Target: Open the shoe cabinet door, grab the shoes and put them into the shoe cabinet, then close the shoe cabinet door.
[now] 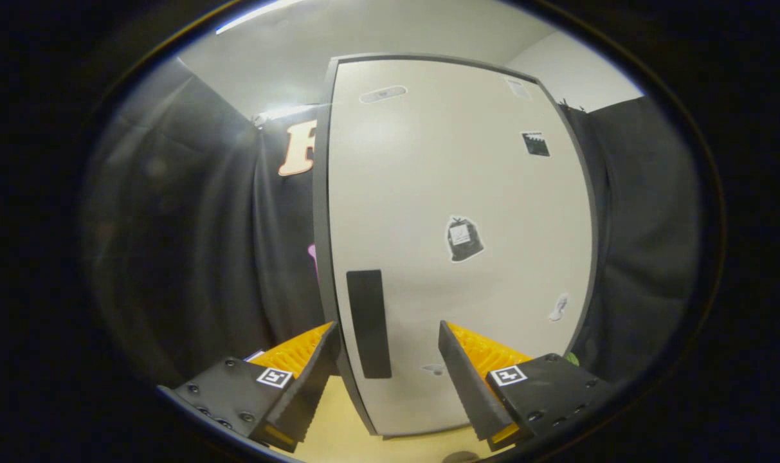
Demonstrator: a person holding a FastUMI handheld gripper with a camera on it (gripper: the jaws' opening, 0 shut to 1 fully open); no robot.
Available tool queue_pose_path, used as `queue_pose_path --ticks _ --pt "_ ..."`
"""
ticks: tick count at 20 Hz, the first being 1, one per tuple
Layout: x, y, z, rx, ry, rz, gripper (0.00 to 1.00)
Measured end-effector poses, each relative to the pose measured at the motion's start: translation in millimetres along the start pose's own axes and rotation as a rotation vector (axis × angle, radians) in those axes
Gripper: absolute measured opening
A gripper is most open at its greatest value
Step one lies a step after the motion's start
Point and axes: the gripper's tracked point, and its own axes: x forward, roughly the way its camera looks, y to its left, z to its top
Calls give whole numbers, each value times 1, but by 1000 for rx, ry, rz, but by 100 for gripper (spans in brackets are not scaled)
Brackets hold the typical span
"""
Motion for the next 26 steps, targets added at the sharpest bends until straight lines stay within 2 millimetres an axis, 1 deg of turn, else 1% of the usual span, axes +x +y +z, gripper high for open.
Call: queue_pose_path --ticks 4,6,8,13,14,17,18,20,21,26 --pt "23 5 -9 -3 3 -23 95" --pt "30 4 -14 -14 15 -36 95" --pt "32 3 -17 -21 26 -50 94" --pt "38 6 -17 -22 18 -46 76" --pt "38 10 -16 -21 14 -26 72" --pt "38 12 -16 -43 7 -35 37" --pt "37 14 -18 -39 15 -21 35" --pt "39 15 -17 -42 12 -27 31" --pt "39 15 -16 -46 13 -27 31" --pt "34 14 -18 -49 29 -12 24"
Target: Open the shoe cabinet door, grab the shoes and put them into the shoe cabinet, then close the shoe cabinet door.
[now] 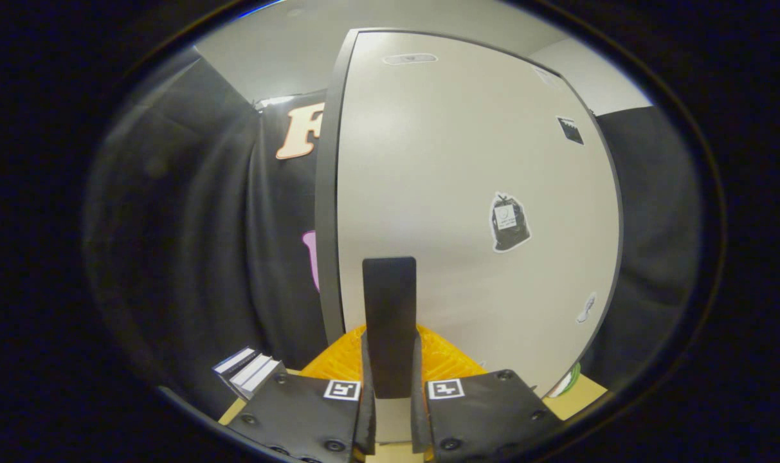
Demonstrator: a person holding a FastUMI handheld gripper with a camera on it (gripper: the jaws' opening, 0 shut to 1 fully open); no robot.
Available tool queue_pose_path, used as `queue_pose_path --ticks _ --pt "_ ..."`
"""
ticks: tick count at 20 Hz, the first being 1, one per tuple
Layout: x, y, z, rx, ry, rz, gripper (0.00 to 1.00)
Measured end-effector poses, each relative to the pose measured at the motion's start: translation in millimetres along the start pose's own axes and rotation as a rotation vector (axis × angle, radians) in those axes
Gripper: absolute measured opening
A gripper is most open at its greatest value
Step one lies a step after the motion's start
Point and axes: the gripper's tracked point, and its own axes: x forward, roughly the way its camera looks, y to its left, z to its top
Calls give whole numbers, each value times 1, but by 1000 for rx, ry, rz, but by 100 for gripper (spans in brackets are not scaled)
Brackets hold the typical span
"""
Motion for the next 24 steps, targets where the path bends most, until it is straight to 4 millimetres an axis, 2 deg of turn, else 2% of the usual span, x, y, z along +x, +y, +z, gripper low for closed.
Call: queue_pose_path --ticks 3,10,14,18,24 --pt "-15 -2 0 10 6 28 23" --pt "-77 -24 -1 36 17 120 24" --pt "-117 -48 2 40 32 187 23" --pt "-144 -67 3 19 42 249 23" --pt "-190 -119 5 2 34 272 23"
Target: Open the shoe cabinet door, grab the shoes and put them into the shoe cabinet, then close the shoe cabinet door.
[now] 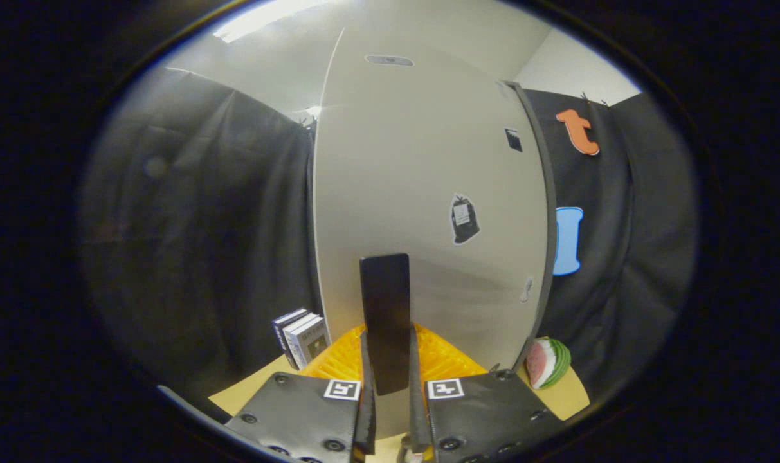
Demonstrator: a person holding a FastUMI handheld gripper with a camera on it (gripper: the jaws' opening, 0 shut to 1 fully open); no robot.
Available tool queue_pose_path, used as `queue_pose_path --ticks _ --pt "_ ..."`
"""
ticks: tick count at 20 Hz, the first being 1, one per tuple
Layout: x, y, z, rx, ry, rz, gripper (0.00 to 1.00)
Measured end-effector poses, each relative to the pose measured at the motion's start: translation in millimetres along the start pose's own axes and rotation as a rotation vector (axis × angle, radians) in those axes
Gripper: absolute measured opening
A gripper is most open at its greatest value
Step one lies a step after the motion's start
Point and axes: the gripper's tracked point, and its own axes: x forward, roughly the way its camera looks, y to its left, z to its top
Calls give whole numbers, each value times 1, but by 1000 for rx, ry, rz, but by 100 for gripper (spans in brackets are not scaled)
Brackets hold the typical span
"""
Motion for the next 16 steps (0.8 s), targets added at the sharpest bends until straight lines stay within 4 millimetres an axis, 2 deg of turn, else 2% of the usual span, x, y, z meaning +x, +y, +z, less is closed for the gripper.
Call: queue_pose_path --ticks 5,13,16 --pt "-44 -35 1 8 -5 -30 23" --pt "-73 -77 2 -9 1 -72 22" --pt "-80 -100 -3 -15 26 -111 21"
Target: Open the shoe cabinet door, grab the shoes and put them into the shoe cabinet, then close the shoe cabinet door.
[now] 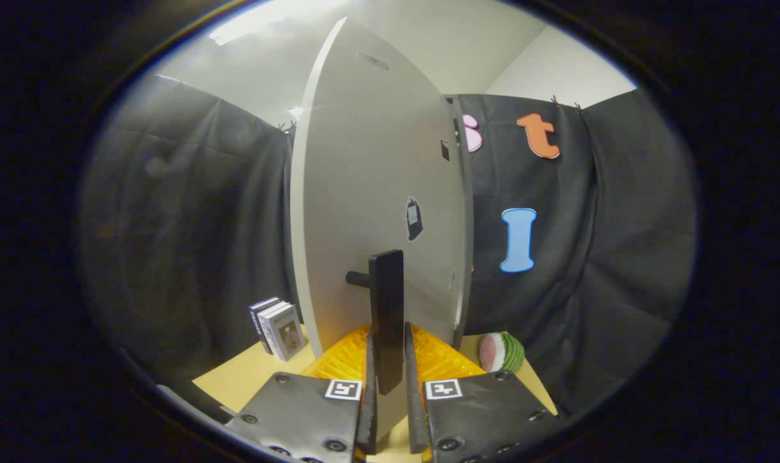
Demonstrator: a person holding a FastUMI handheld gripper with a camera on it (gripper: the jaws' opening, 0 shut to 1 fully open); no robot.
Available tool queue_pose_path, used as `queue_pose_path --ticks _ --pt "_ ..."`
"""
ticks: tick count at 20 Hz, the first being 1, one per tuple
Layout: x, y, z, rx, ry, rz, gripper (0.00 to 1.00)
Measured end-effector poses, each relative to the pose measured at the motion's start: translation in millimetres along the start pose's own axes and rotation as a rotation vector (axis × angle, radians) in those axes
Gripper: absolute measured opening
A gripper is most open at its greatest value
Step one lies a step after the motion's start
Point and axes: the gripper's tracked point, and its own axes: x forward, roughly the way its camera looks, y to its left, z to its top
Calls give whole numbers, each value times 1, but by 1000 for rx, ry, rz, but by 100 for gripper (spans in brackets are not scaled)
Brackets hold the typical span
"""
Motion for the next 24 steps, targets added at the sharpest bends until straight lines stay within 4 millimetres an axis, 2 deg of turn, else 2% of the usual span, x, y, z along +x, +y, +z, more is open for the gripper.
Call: queue_pose_path --ticks 2,6,9,16,20,24 --pt "-2 -17 -7 17 13 -31 21" --pt "-6 -58 -3 -3 -1 -110 19" --pt "-10 -76 -1 11 -12 -115 14" --pt "-15 -120 2 14 -21 -163 14" --pt "-16 -131 4 20 -20 -155 14" --pt "-18 -133 2 24 -16 -148 14"
